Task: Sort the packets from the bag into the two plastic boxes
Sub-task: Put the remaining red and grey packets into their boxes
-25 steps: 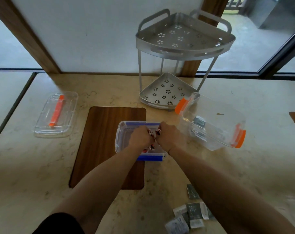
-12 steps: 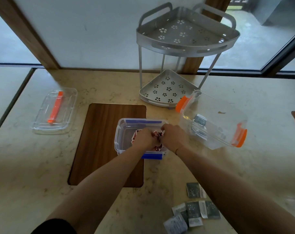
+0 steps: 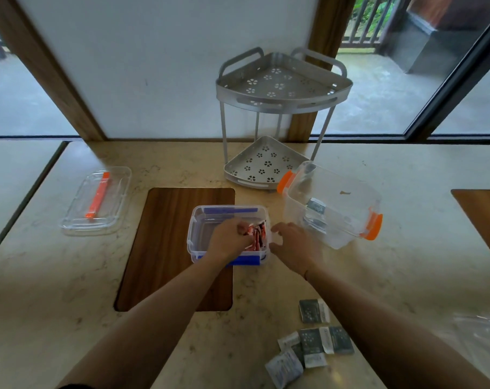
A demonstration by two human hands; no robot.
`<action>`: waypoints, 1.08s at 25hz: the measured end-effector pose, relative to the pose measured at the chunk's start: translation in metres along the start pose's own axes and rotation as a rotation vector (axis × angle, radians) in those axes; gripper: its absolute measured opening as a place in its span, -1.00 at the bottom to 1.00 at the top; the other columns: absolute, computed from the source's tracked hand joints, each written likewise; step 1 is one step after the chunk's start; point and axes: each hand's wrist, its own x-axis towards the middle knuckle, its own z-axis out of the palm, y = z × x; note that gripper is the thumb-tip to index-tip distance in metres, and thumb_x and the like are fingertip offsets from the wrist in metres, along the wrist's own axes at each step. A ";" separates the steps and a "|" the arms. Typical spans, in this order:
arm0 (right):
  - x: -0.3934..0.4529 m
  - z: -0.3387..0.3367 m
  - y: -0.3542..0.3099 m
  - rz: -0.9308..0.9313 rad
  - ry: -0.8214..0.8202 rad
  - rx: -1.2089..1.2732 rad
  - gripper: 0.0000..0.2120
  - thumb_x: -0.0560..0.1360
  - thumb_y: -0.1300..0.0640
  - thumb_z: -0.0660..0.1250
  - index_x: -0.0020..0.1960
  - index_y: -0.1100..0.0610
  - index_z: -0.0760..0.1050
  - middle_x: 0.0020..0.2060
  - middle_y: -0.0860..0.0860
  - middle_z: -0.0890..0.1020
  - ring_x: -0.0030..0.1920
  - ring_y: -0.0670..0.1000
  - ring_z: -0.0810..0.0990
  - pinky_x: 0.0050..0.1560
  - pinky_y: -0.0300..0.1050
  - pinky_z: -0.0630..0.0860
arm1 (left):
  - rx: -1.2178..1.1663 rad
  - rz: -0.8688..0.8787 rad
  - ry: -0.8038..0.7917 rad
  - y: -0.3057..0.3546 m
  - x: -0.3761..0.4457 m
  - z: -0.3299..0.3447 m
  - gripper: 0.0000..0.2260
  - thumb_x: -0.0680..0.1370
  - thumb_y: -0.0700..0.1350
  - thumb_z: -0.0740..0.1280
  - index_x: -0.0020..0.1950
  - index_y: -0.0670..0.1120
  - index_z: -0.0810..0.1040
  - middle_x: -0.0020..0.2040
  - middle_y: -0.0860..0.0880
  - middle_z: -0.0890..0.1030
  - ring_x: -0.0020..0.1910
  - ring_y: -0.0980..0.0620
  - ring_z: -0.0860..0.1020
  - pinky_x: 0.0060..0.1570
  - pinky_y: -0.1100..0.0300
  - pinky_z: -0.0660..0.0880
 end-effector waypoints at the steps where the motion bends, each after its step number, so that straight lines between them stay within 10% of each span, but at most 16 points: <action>1: -0.007 0.000 0.007 -0.004 0.010 -0.022 -0.63 0.49 -0.07 0.35 0.28 -0.04 0.46 0.18 -0.02 0.59 0.14 0.00 0.57 0.12 -0.07 0.52 | -0.017 0.009 0.004 0.002 -0.009 -0.001 -0.89 0.53 -0.12 0.37 0.03 -0.09 0.59 -0.04 -0.03 0.65 -0.03 0.07 0.59 0.10 0.19 0.50; 27: -0.186 0.048 0.167 -0.208 -0.182 -0.176 -0.62 0.57 -0.06 0.16 0.38 -0.11 0.32 0.34 -0.08 0.43 0.29 0.03 0.38 0.18 -0.09 0.43 | 0.229 -0.252 -0.051 -0.001 -0.218 0.156 -0.55 0.42 0.15 0.37 0.29 0.11 0.47 0.21 0.06 0.46 0.18 0.04 0.45 0.11 0.11 0.43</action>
